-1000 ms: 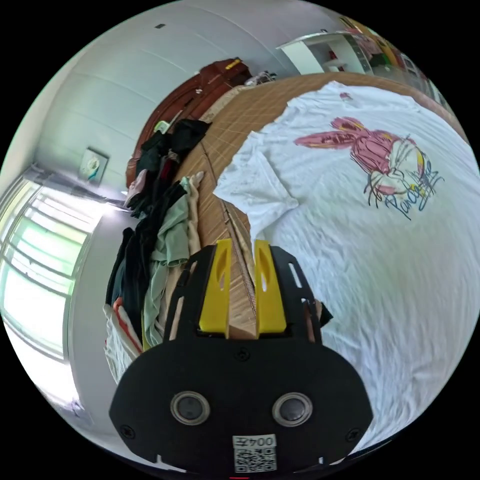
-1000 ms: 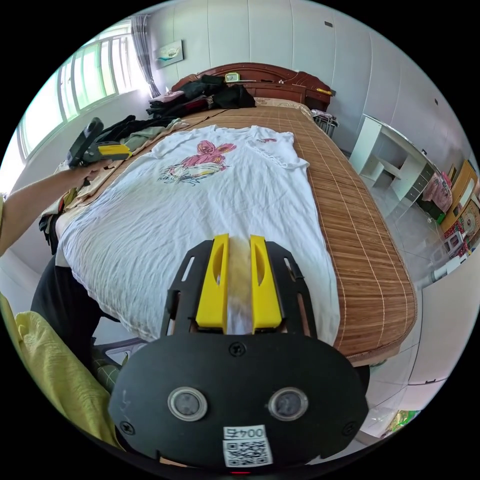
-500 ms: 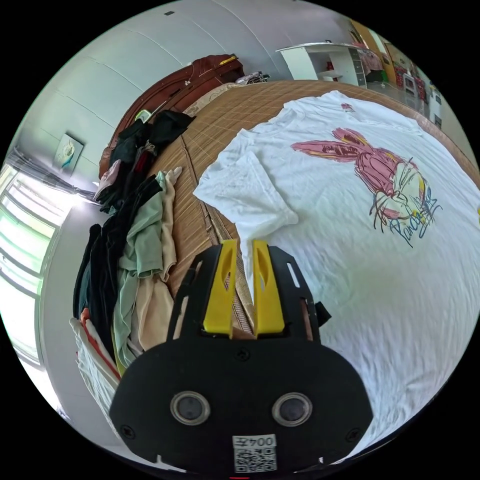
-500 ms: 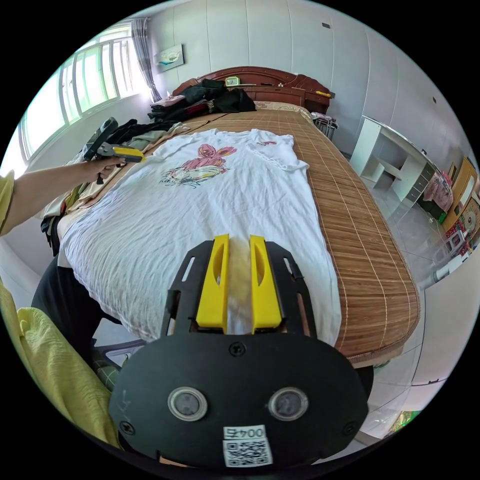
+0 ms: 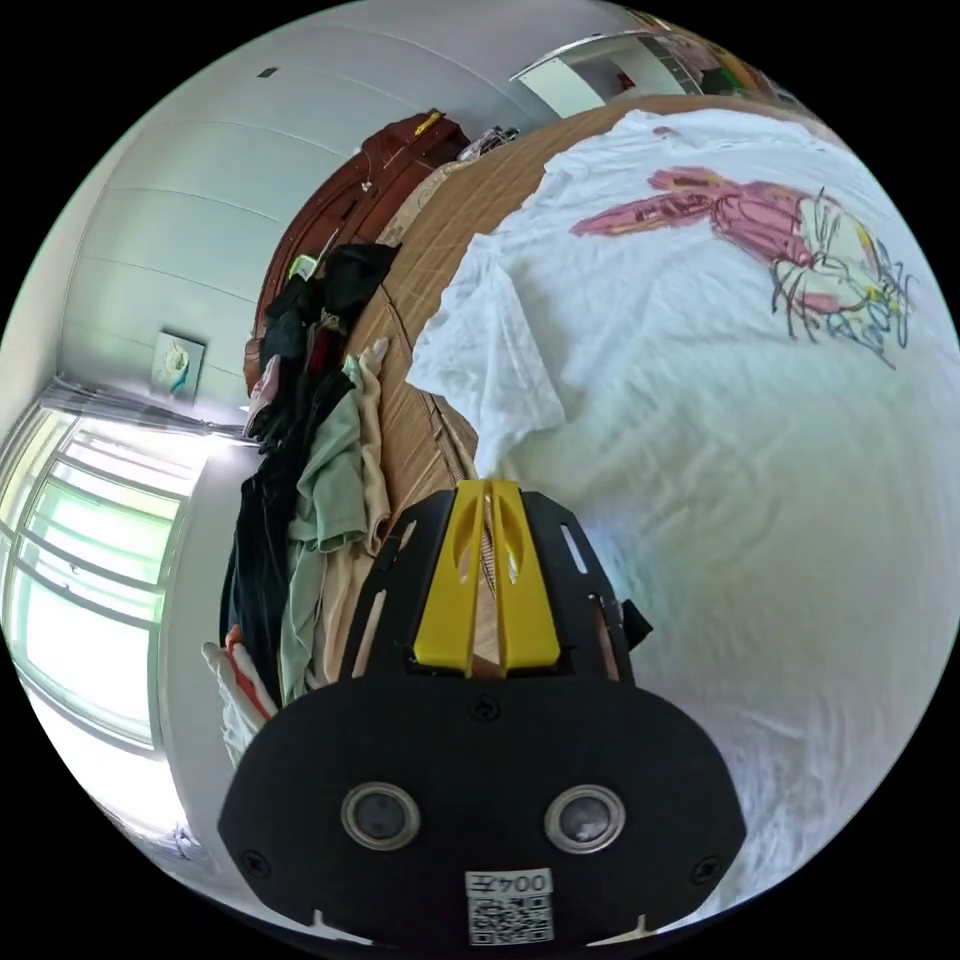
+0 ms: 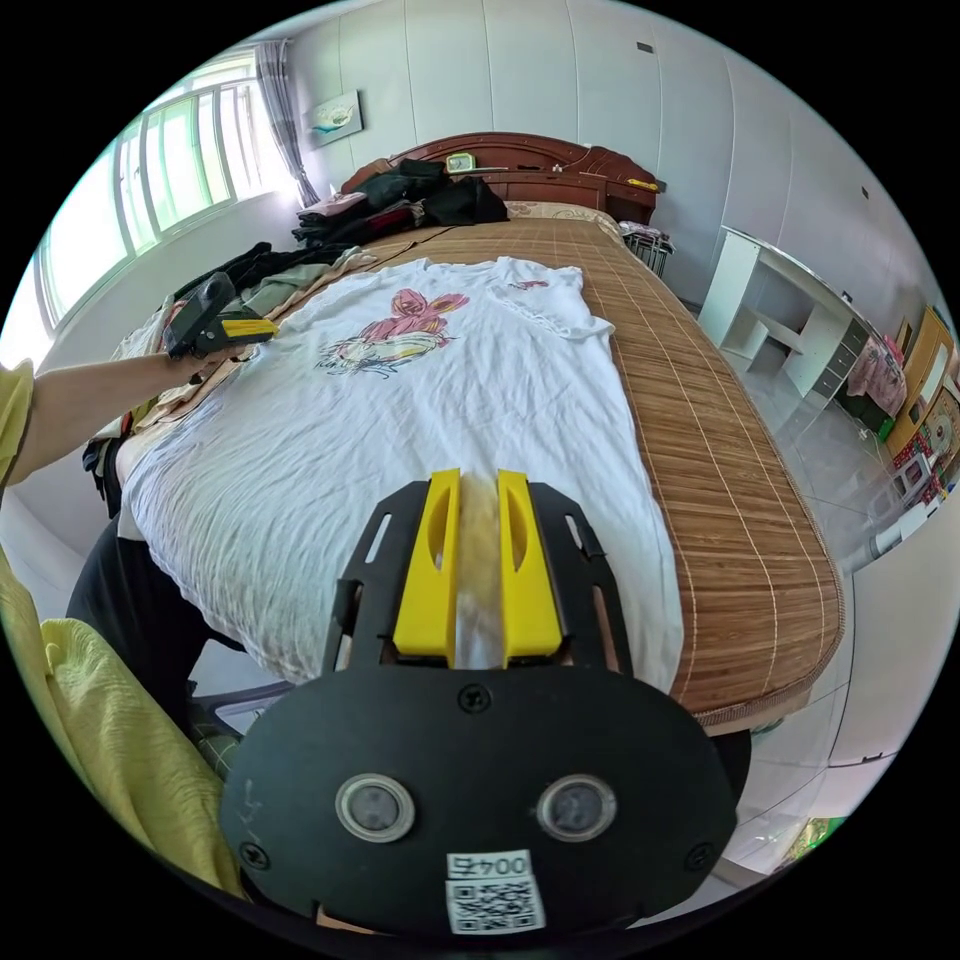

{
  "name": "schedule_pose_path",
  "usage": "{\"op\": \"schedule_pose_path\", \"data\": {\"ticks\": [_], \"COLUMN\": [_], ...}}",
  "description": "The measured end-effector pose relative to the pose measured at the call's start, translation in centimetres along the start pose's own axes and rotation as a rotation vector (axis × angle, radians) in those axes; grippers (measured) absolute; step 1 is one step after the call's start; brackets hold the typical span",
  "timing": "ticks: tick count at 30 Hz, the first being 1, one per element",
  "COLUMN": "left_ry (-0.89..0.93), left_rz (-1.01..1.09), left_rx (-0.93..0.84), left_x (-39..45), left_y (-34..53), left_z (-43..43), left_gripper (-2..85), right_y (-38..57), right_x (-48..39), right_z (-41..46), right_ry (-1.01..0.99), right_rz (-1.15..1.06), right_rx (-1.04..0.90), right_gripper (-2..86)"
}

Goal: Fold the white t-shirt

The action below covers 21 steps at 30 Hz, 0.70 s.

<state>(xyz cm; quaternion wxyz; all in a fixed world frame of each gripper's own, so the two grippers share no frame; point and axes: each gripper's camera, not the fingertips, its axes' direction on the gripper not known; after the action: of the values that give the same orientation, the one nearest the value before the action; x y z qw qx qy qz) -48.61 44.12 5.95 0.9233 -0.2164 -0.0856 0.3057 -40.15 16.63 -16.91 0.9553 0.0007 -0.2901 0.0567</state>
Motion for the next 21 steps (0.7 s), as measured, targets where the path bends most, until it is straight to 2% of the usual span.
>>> {"op": "schedule_pose_path", "data": {"ticks": [5,9,13,15,18,20,21], "left_ry": [0.015,0.027,0.027,-0.002,-0.008,-0.018,-0.012], "left_rz": [-0.031,0.036,-0.062,-0.024,0.008,0.015,0.017], "left_rx": [0.059,-0.102,-0.014,0.017,-0.024,-0.022,-0.023], "left_x": [-0.9,0.7,-0.3,0.9,2.3,2.4,2.5], "left_y": [0.8,2.1,3.1,3.9,4.8,5.0,5.1], "left_z": [-2.6,0.4,-1.8,-1.9,0.0,0.2,0.3], "left_gripper": [1.4,1.1,0.9,0.9,0.7,0.5,0.4], "right_y": [-0.5,-1.0,-2.4,-4.0,-8.7,-14.0,-15.4], "right_x": [2.7,4.9,8.5,10.1,11.4,11.5,11.5], "right_z": [-0.3,-0.5,-1.3,-2.4,-3.3,-0.4,0.7], "right_ry": [-0.003,-0.007,-0.067,-0.156,-0.41,-0.689,-0.759], "right_rz": [0.003,0.008,0.05,0.096,0.147,0.18,0.195], "right_rx": [0.001,-0.001,-0.039,-0.028,0.054,0.009,-0.01], "right_gripper": [7.2,7.1,7.3,7.6,8.5,10.5,11.0]}}
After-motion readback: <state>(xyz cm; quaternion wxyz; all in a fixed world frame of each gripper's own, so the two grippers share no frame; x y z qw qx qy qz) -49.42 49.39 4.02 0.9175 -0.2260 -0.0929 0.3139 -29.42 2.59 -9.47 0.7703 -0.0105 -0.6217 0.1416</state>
